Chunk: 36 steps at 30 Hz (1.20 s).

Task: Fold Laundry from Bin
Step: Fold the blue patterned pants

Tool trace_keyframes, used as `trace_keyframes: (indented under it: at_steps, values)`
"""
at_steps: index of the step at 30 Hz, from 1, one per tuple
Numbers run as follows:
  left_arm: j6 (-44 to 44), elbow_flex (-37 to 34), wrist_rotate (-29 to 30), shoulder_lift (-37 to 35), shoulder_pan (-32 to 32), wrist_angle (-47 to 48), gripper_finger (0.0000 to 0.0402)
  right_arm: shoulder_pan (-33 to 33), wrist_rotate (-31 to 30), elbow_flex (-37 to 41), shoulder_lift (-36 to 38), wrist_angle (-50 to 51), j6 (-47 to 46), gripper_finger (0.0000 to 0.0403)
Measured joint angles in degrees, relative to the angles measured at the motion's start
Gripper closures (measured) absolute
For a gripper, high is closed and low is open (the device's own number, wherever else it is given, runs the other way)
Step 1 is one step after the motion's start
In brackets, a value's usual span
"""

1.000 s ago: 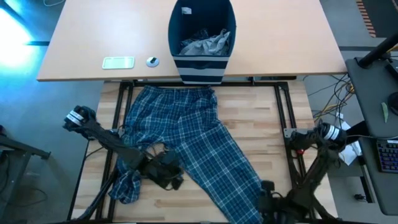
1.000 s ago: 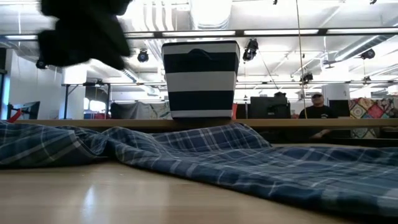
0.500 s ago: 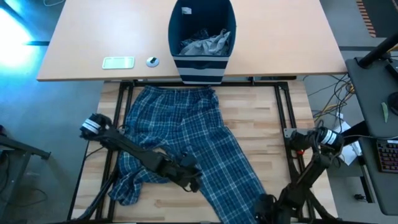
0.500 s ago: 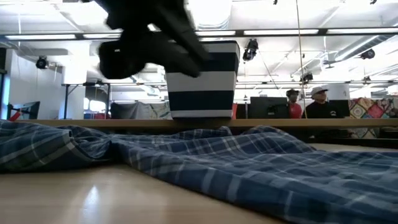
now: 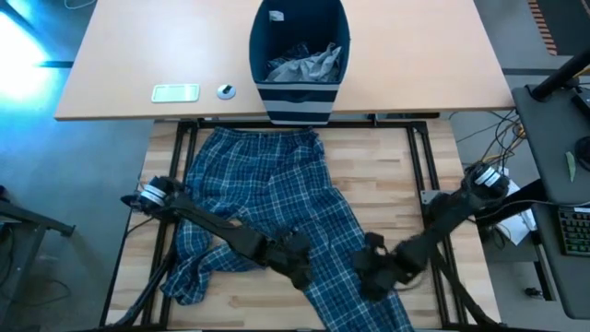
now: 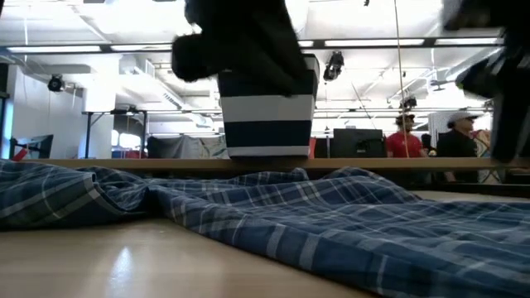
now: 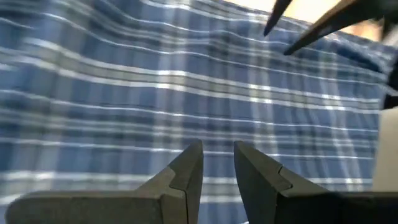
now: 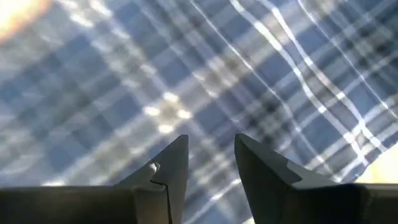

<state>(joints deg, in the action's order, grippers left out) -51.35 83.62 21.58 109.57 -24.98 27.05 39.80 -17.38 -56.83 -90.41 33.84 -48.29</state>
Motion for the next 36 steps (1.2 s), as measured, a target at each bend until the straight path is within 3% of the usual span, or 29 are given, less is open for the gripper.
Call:
trace_keyframes:
  at_steps: [5, 6, 10, 12, 14, 16, 21, 26, 30, 36]
  values:
    - [-2.81, -5.47, 4.95, -8.23, 0.22, 5.64, 0.0326, -2.86, 8.24, 5.9, -3.64, -6.82, -2.21, 0.0295]
    - [-3.72, -7.46, 5.31, -9.97, 0.15, 5.56, 0.0326, -2.29, 12.3, 6.84, -3.89, -9.16, -4.43, 0.0298]
    - [-7.45, -15.97, 6.05, -15.83, 0.03, 1.13, 0.0326, 1.71, 23.53, 7.37, -4.23, -15.88, -12.49, 0.0309]
    - [-8.09, -20.26, 5.97, -17.06, 0.06, -2.9, 0.0326, 3.29, 25.38, 6.06, -3.49, -16.42, -13.16, 0.0312]
    - [-8.18, -23.83, 5.82, -17.9, 0.06, -8.16, 0.0326, 3.48, 24.14, 4.51, -1.98, -13.43, -12.36, 0.0314]
    - [-9.0, -26.01, 5.6, -18.39, 0.21, -11.19, 0.0326, 2.48, 18.94, 2.92, -0.15, -11.45, -11.27, 0.0314]
    - [-10.72, -27.53, 4.94, -18.94, 1.03, -10.19, 0.0326, -3.82, 10.47, 2.52, 1.27, -8.13, -5.64, 0.0314]
    - [-11.49, -27.59, 2.84, -20.66, 2.82, -3.49, 0.0326, -15.74, 8.0, 2.77, 1.13, -7.03, 0.54, 0.0314]
    - [-11.29, -27.03, 3.15, -26.89, 3.12, 0.85, 0.0326, -25.27, 8.14, 0.31, 1.98, -7.64, 1.54, 0.031]
    - [-14.69, -27.09, 5.78, -36.92, 4.68, 19.07, 0.0326, -39.66, 8.81, -1.63, 1.65, -7.53, 5.5, 0.0279]
